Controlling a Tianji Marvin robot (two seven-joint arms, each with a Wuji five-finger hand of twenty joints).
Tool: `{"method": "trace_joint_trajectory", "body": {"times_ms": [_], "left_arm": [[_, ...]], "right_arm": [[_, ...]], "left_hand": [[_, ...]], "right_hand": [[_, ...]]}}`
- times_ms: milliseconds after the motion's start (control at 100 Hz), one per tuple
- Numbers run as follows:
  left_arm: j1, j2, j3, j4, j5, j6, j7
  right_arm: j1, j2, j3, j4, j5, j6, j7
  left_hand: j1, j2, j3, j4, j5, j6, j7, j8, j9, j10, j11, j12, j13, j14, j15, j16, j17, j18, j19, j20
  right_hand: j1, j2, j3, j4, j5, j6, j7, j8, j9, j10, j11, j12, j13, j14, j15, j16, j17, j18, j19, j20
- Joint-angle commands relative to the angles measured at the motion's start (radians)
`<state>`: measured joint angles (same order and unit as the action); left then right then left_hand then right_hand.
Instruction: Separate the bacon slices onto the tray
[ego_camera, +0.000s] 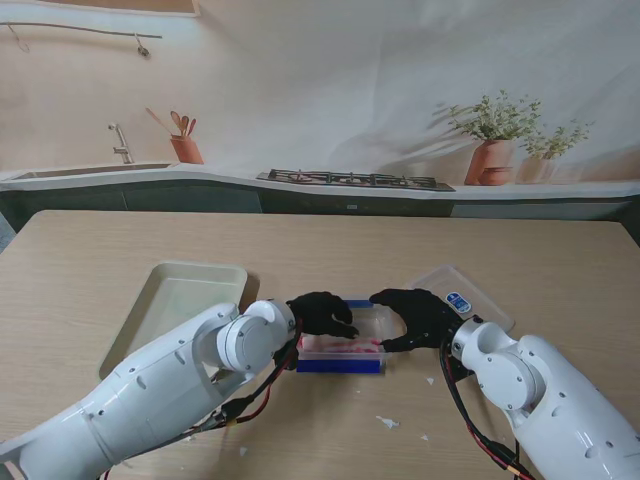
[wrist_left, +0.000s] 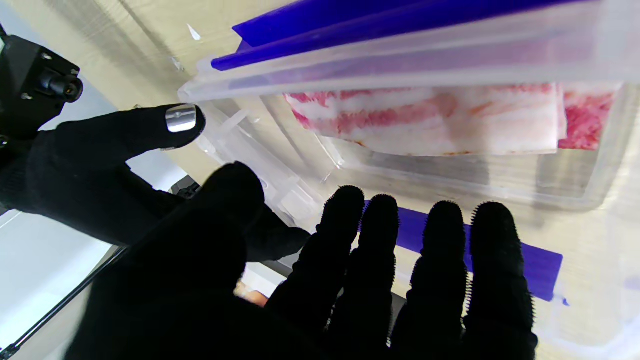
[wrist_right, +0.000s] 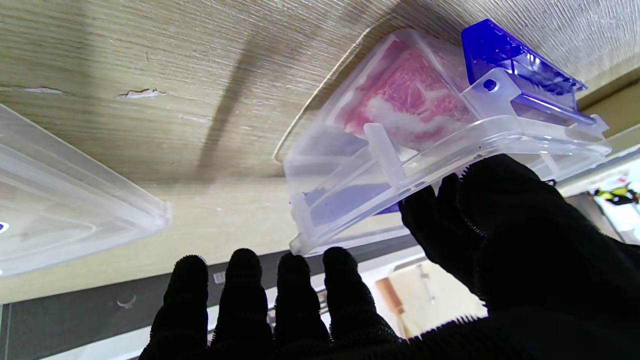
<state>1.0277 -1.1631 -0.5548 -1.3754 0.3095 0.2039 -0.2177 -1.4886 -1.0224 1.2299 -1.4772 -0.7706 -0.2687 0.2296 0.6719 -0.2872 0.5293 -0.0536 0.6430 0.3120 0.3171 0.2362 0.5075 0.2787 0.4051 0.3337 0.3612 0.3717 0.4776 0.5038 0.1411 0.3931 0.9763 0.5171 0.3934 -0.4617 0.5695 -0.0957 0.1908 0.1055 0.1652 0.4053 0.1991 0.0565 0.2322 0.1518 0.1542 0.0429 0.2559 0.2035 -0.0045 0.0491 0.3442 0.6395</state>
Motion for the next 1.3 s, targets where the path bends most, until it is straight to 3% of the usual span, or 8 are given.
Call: {"method": "trace_joint_trajectory", "body": {"times_ms": [0, 450, 600, 830, 1290], "left_arm": [[-0.006, -0.017, 0.008, 0.015, -0.011, 0.012, -0.013], [-0.036, -0.040, 0.054, 0.052, -0.067, 0.057, -0.028], [-0.030, -0.046, 0.053, 0.057, -0.081, 0.066, -0.021], [-0.022, -0.041, 0.050, 0.041, -0.072, 0.067, -0.020], [0.010, -0.026, 0.022, -0.007, -0.030, 0.056, -0.001]], "right_arm": [[-0.004, -0.006, -0.005, -0.001, 0.001, 0.003, 0.017], [-0.002, -0.006, -0.012, -0.001, 0.006, 0.008, 0.019], [-0.004, -0.007, -0.010, -0.002, 0.006, 0.011, 0.015], [-0.006, -0.008, -0.010, -0.004, 0.010, 0.019, 0.015], [-0.004, -0.007, -0.013, -0.003, 0.016, 0.024, 0.020]], "left_hand": [[-0.022, 0.030, -0.029, 0.019, -0.021, 0.017, -0.016, -0.011, -0.019, 0.034, -0.001, -0.010, -0.019, 0.014, -0.012, -0.018, -0.014, -0.016, -0.012, -0.010], [-0.023, 0.049, -0.058, 0.023, -0.051, 0.022, -0.020, -0.013, -0.025, 0.038, -0.002, -0.013, -0.026, 0.026, -0.024, -0.032, -0.037, -0.007, -0.013, -0.012], [-0.016, 0.052, -0.062, 0.025, -0.056, 0.019, -0.016, -0.011, -0.007, 0.031, 0.046, 0.012, -0.001, 0.015, 0.027, 0.012, -0.067, -0.008, -0.002, -0.006], [-0.016, 0.055, -0.066, 0.027, -0.065, 0.001, -0.004, -0.005, 0.018, -0.006, 0.134, 0.098, 0.024, -0.005, 0.080, 0.085, -0.134, -0.015, -0.027, -0.022], [-0.019, 0.049, -0.061, 0.028, -0.067, -0.020, 0.018, 0.007, 0.052, -0.054, 0.226, 0.259, 0.022, -0.023, 0.075, 0.109, -0.182, -0.017, -0.057, -0.044]], "right_hand": [[0.000, -0.020, -0.003, -0.018, -0.001, 0.008, -0.007, 0.011, -0.022, -0.010, 0.014, 0.013, -0.029, -0.030, 0.006, 0.002, 0.003, 0.001, 0.002, 0.022], [0.004, -0.019, 0.000, -0.018, -0.001, 0.008, -0.006, 0.015, -0.023, -0.010, 0.018, 0.014, -0.030, -0.032, 0.008, 0.003, 0.005, 0.000, 0.003, 0.025], [0.008, -0.015, 0.001, -0.018, -0.001, 0.008, -0.006, 0.016, -0.023, -0.010, 0.019, 0.014, -0.029, -0.032, 0.009, 0.003, 0.005, 0.000, 0.003, 0.025], [0.013, -0.010, -0.001, -0.018, 0.000, 0.008, -0.005, 0.017, -0.022, -0.009, 0.020, 0.014, -0.029, -0.031, 0.012, 0.004, 0.007, 0.000, 0.004, 0.027], [0.020, -0.005, -0.007, -0.017, 0.002, 0.008, -0.003, 0.017, -0.023, -0.008, 0.022, 0.015, -0.030, -0.031, 0.015, 0.006, 0.007, 0.001, 0.005, 0.029]]}}
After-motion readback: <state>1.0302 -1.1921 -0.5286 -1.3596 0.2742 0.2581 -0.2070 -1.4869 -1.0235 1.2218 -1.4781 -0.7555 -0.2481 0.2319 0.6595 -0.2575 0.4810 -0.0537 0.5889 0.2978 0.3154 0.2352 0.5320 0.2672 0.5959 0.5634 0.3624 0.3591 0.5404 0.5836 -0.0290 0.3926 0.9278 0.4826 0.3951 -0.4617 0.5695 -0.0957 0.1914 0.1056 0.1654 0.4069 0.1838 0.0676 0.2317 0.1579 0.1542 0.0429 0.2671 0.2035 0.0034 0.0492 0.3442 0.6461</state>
